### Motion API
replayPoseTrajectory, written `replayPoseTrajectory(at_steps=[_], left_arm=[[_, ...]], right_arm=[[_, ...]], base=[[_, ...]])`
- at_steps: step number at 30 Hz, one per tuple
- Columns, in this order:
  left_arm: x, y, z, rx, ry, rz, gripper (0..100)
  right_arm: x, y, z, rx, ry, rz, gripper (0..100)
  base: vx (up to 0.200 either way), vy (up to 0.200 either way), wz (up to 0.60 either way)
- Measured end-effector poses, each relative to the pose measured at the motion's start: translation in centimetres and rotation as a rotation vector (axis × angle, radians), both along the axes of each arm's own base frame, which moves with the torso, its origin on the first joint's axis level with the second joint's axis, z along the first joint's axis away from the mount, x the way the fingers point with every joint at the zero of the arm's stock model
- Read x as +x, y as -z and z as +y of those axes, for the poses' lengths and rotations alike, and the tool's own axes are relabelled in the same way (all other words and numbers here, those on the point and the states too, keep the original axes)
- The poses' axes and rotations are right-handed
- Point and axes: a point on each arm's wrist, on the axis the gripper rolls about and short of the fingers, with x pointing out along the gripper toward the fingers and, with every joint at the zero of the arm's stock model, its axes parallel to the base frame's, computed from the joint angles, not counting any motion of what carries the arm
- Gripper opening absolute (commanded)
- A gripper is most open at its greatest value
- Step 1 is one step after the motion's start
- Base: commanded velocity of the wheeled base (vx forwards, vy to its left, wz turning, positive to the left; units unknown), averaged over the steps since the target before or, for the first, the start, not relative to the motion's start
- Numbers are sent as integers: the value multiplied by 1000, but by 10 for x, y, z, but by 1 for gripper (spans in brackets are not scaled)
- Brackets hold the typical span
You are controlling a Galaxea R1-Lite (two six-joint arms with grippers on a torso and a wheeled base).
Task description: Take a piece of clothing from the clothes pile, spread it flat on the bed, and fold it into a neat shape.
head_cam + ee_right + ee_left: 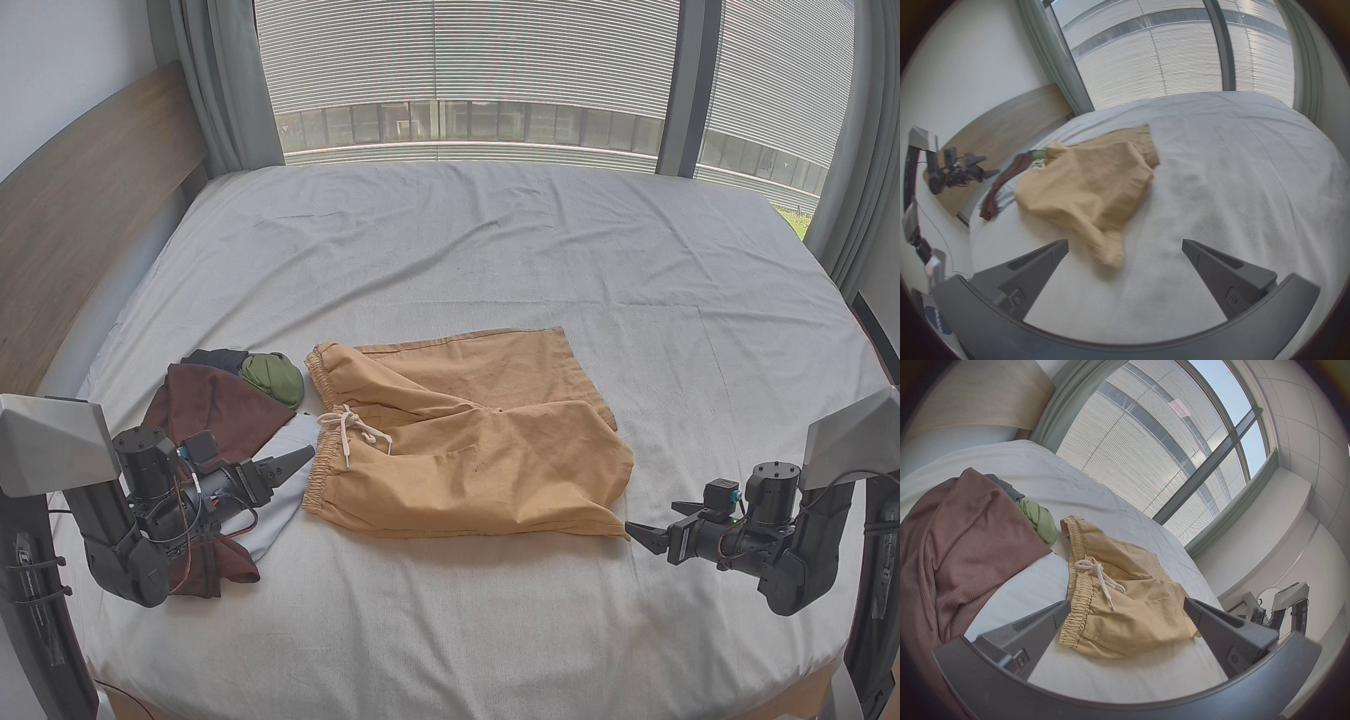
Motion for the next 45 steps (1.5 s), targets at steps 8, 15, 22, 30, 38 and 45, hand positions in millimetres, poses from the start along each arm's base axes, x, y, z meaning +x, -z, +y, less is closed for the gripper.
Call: replayPoseTrajectory(at_steps=[8, 15, 22, 30, 38, 45], left_arm=[[-7, 10, 0, -59, -14, 94, 100], [-4, 23, -1, -69, -24, 139, 100], [4, 36, -3, -62, -45, 155, 100], [9, 50, -4, -58, -54, 183, 100], [15, 65, -5, -56, -52, 203, 100], [21, 76, -8, -55, -48, 213, 100]], right_arm=[[-6, -26, 20, 85, -106, -47, 100], [8, -39, 27, 159, -117, -96, 100], [14, -44, 29, 172, -121, -125, 100], [13, -44, 28, 172, -119, -123, 100], [13, -43, 28, 172, -116, -121, 100], [13, -44, 27, 172, -115, -122, 100]], base=[[0, 0, 0], [0, 0, 0], [0, 0, 0], [0, 0, 0], [0, 0, 0], [0, 0, 0]])
